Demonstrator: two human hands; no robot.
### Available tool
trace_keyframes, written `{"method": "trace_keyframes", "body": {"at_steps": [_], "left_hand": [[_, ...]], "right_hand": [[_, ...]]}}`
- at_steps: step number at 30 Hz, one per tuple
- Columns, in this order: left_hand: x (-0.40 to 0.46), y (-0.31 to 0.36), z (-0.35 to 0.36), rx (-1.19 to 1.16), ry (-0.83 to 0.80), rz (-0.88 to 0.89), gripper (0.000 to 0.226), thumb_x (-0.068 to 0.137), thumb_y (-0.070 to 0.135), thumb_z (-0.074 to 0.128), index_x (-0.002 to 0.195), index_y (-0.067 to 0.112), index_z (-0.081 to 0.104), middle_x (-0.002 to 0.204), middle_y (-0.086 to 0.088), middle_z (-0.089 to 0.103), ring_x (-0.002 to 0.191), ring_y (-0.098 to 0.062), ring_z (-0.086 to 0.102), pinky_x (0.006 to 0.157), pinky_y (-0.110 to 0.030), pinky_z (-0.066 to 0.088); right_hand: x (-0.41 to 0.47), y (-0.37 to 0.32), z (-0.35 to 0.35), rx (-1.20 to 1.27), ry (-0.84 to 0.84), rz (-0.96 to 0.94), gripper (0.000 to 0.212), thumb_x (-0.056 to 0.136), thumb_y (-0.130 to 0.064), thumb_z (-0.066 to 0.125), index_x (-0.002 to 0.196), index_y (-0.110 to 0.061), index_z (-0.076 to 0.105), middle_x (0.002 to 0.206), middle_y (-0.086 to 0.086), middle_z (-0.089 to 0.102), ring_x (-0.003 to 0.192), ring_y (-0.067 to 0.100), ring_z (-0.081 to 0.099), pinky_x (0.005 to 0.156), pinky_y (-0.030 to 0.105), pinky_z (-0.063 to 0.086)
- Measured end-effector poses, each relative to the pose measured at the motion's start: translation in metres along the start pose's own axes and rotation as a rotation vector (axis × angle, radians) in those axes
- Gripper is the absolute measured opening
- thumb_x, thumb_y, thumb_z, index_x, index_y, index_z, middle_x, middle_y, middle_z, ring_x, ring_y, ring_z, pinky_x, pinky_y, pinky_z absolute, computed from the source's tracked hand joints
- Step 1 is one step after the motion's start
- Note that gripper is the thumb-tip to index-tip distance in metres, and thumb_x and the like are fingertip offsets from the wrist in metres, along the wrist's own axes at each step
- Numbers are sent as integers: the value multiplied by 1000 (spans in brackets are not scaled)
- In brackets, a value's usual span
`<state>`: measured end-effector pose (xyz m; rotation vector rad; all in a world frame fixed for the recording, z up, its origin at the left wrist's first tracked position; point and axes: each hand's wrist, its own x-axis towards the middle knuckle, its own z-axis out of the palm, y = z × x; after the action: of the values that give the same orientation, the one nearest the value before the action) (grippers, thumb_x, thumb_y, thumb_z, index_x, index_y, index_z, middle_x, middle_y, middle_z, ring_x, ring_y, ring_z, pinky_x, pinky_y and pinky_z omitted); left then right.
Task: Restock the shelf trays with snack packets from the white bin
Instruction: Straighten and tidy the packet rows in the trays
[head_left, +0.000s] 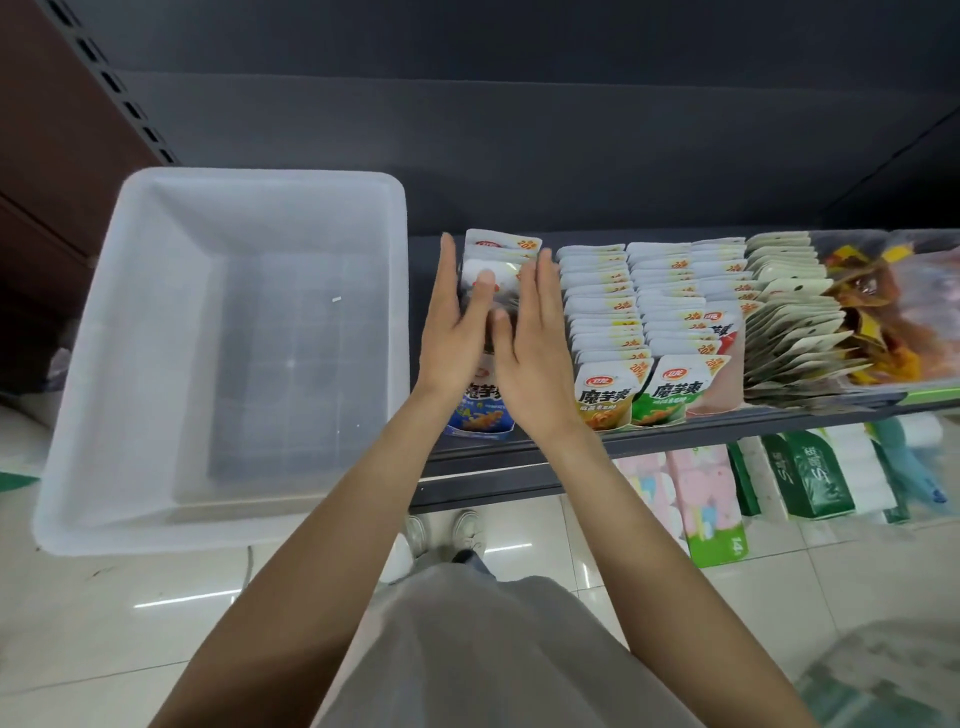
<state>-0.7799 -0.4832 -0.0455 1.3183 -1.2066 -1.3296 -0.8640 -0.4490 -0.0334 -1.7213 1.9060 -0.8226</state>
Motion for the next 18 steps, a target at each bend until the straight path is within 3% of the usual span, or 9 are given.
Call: {"method": "trace_keyframes", "body": {"at_steps": [2,4,8,12,15,18], "left_hand": [[10,10,1,-33,-1,-29,56,100,35,37,150,29,13,129,20,41,111,2,51,93,-13,44],[17,14,-1,-55,-1,-44,52,100,36,38,148,29,19,124,23,43,101,9,54,93,-16,46],[14,12,-3,-72,-18,-40,51,98,25,46,146,27,27,133,11,46,104,3,55,84,-13,48],[12,7,-5,7,-53,-9,60,95,8,52,147,21,25,128,14,43,100,10,51,79,-5,45],[11,7,-8,30,-21,-7,56,96,15,50,146,21,27,138,11,41,108,5,49,83,-6,44],[5,12,-11,-20,10,-42,50,99,31,43,146,26,29,147,12,36,128,0,39,101,-14,35]], "right_hand": [[9,2,1,-61,-9,0,61,102,-34,31,152,-14,3,160,-5,-4,145,5,-5,118,22,7],[5,3,2,-58,42,-24,60,100,-33,37,150,-10,13,160,3,5,146,12,4,117,25,14],[-6,6,-2,-111,166,-127,50,98,-27,43,143,-8,31,153,10,25,141,19,24,112,28,29],[-12,5,1,-227,102,-180,50,99,-29,29,141,-4,39,151,10,33,142,19,25,116,35,24],[-16,4,-6,-203,92,-164,54,99,-36,28,142,-6,36,150,8,34,142,18,23,117,34,22],[-22,1,-15,-184,42,-189,61,99,-40,29,149,-8,20,157,7,19,145,15,9,119,28,11]]}}
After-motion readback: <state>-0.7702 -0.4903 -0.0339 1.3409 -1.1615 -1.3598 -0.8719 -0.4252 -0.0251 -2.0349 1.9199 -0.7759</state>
